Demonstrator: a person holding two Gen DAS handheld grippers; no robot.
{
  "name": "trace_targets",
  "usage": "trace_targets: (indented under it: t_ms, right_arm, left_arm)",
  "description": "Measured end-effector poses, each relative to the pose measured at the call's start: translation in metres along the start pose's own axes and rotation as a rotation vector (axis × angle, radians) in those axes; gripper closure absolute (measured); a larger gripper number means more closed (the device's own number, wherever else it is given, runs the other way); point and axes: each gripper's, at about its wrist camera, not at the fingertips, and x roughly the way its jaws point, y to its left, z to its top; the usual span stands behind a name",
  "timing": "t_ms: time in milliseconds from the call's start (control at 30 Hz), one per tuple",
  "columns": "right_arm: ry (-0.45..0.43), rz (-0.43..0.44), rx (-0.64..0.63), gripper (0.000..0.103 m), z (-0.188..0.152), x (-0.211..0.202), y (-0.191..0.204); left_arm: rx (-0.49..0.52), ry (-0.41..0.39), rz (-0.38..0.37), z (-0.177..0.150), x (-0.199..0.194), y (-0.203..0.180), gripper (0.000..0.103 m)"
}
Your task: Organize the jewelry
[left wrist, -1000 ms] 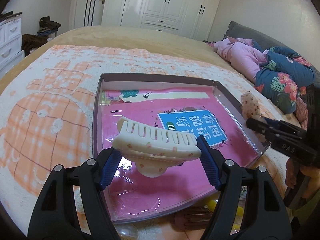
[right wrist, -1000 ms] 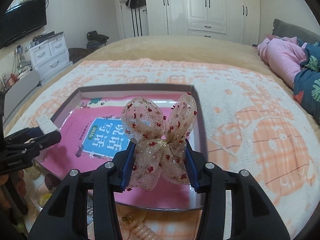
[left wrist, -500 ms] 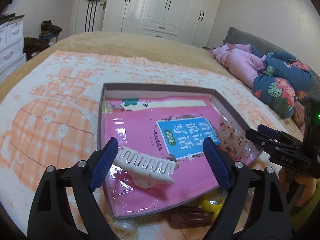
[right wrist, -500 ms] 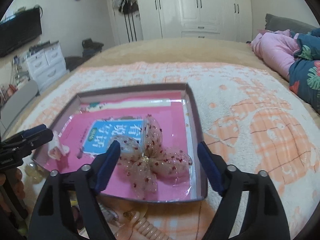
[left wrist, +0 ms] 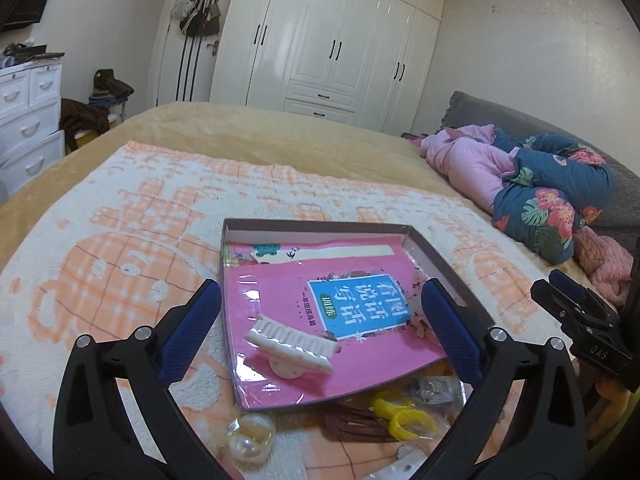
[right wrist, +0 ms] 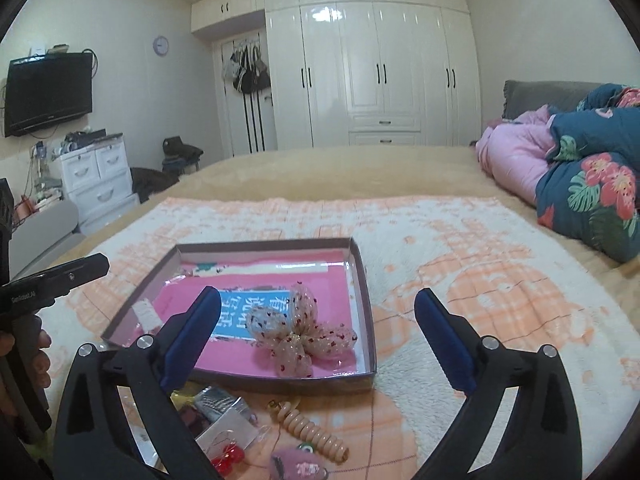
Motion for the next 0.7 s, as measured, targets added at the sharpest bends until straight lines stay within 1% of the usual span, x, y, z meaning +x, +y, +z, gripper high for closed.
trace_targets:
  t_ms: [267,700]
  right_arm:
    - [-0.038,0.016,-0.008,0.008,0.006,-0.03,0.004]
    - [-0.098,0.044,-0.091,0.007,0.005,-0.072,0.02]
  left_arm:
    - [0.011,-0.043,-0.003,0.005,-0.03,-0.009,0.011]
    - [0.013,-0.102,0.019,-0.002,-0.07,-0.012,0.011]
